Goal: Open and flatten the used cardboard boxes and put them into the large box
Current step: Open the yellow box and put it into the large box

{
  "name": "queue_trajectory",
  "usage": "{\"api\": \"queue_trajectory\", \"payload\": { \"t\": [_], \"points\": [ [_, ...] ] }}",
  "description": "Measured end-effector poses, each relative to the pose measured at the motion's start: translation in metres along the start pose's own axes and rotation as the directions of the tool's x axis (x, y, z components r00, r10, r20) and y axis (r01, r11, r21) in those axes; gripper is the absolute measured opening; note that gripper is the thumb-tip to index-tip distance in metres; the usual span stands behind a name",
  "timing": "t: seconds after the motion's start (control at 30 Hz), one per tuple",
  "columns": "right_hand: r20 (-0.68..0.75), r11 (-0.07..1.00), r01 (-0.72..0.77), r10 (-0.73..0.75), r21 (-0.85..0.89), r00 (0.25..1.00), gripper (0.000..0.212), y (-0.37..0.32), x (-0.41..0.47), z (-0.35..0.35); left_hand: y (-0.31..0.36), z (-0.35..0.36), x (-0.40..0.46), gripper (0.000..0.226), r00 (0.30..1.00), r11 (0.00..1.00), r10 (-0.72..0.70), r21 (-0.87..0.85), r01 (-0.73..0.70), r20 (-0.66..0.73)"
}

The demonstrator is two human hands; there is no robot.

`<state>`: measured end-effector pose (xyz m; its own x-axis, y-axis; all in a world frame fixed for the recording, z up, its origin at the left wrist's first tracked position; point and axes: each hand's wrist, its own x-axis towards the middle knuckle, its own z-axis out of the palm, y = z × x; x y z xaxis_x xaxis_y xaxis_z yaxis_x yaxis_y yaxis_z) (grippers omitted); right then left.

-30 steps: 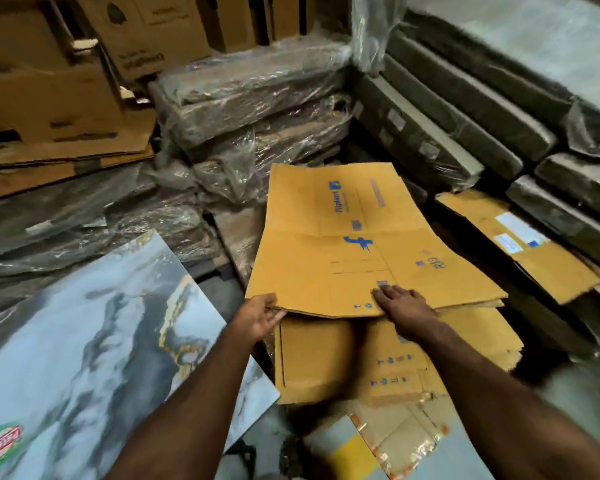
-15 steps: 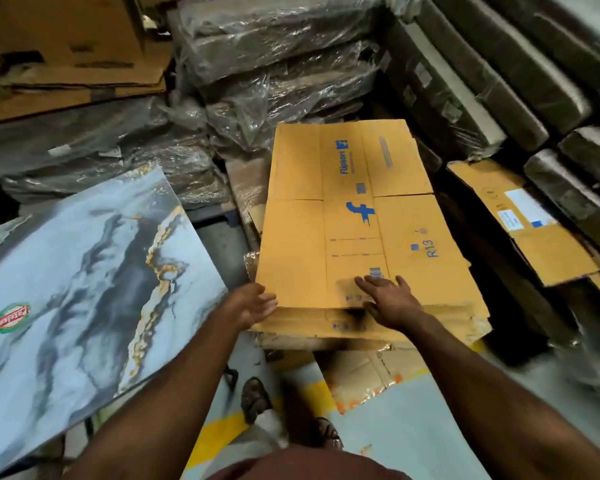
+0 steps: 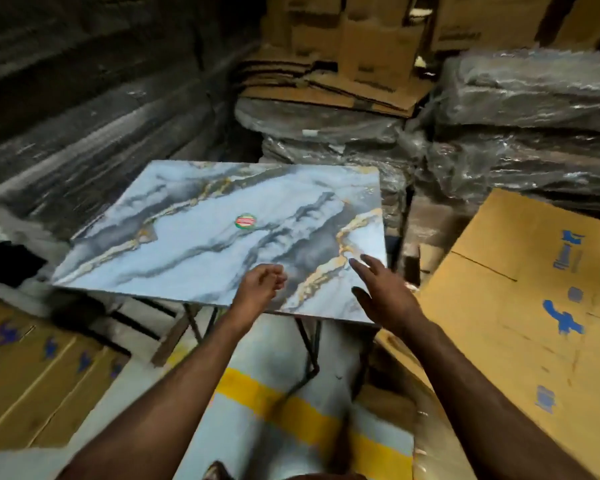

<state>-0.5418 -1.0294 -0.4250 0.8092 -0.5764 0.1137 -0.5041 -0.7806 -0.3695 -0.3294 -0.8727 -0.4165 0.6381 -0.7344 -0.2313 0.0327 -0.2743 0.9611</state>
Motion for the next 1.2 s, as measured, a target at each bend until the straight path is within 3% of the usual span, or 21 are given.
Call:
{"api": "queue_trajectory", "payload": {
  "t": [0.2, 0.43, 0.73, 0.9, 1.0, 1.2],
  "points": [
    [0.038, 0.932, 0.336, -0.344, 0.138, 0.938, 0.052, -0.175, 0.096, 0.069, -0.014, -0.172, -0.038, 0.019, 0.946, 0.989, 0.048, -0.118, -0.090, -0.321],
    [0.032, 0.769, 0.613, -0.627, 0.182, 0.778, 0.055, -0.420, 0.157, 0.155, -0.033, -0.383, -0.090, 0.027, 0.813, 0.984, 0.146, -0.001, -0.178, -0.564],
    [0.226, 0.607, 0.737, -0.795, 0.298, 0.563, 0.057, -0.629, 0.198, 0.257, -0.094, -0.578, -0.151, 0.023, 0.584, 0.995, -0.080, -0.104, -0.008, -0.808],
    [0.345, 0.610, 0.638, -0.792, 0.470, 0.504, 0.053, -0.691, 0.232, 0.310, -0.133, -0.636, -0.145, 0.019, 0.496, 0.971, -0.212, -0.237, 0.012, -0.842],
    [0.404, 0.655, 0.514, -0.752, 0.554, 0.521, 0.049, -0.721, 0.263, 0.349, -0.152, -0.675, -0.131, 0.021, 0.471, 0.960, -0.258, -0.277, 0.030, -0.844],
    [0.601, 0.731, -0.047, -0.520, 0.680, 0.608, 0.034, -0.775, 0.329, 0.431, -0.180, -0.750, -0.098, 0.010, 0.432, 0.926, -0.366, -0.370, 0.079, -0.824]
  ]
}}
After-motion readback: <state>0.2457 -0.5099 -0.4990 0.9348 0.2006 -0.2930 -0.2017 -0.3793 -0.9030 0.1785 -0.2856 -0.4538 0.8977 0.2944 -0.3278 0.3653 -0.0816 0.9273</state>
